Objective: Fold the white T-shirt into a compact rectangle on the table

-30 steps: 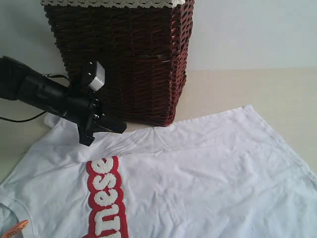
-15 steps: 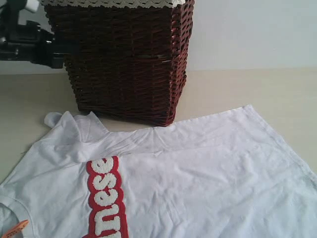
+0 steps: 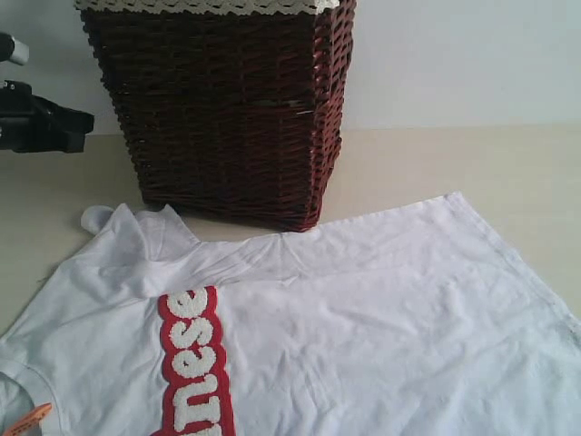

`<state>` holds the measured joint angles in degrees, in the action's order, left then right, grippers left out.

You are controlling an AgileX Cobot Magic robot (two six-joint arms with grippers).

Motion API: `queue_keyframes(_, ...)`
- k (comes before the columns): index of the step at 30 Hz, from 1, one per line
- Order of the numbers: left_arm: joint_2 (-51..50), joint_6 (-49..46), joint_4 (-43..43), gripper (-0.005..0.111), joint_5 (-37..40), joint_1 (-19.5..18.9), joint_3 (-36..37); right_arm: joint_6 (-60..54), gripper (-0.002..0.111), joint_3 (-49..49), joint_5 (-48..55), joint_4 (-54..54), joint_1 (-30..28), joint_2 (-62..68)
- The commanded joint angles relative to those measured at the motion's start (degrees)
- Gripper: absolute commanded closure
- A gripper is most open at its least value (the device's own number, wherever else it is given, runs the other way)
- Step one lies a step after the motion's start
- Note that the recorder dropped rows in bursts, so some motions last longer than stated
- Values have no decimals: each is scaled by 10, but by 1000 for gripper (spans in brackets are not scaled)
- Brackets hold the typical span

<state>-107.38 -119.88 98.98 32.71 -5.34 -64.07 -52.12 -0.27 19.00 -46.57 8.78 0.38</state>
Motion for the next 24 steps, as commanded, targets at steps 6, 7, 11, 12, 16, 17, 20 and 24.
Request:
queue_keyframes(6,-83,5,10,107,-51,14,-102,-1,91,3,-1,2,1,-4)
queue_keyframes(7,-87,5,10,107,-52,14,-112,-1,91,3,-1,2,1,-4)
queue_keyframes(11,-90,5,10,107,-9,14,-138,-1,91,3,-1,2,1,-4)
queue_keyframes(12,-90,5,10,107,8,17,-141,-1,91,3,-1,2,1,-4)
queue_keyframes(16,-90,5,10,107,30,37,-146,-1,91,3,-1,2,1,-4)
queue_keyframes(17,-91,5,10,107,35,42,-146,-1,91,3,-1,2,1,-4)
queue_keyframes(20,-91,5,10,107,62,67,-146,-1,91,3,-1,2,1,-4)
queue_keyframes(24,-91,5,10,107,76,105,-146,-1,91,3,-1,2,1,-4)
